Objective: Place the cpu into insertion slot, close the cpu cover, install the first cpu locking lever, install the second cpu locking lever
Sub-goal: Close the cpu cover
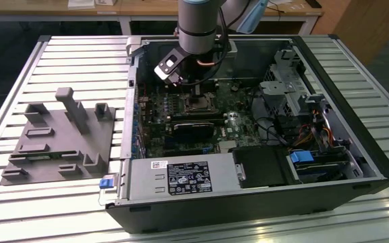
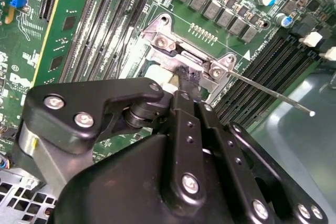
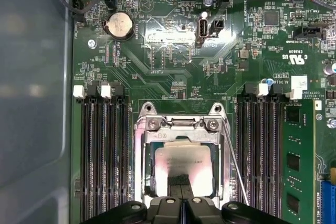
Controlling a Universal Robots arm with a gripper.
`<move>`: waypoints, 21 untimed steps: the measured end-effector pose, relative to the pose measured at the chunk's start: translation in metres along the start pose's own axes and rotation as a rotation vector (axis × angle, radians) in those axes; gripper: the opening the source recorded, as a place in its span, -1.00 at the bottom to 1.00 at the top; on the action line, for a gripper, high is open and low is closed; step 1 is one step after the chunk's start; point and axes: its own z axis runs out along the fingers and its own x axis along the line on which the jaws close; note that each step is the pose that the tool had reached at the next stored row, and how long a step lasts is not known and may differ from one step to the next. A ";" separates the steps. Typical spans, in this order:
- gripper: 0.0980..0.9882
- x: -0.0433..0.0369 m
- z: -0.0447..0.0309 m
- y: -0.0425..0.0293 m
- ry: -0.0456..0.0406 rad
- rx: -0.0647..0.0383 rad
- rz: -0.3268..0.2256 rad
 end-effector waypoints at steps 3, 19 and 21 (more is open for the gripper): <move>-0.98 0.0008 0.0008 0.0026 0.0001 0.000 0.000; -0.98 0.0135 -0.0135 0.0049 0.0033 0.000 0.000; -0.98 0.0134 -0.0163 0.0049 0.0033 0.000 0.000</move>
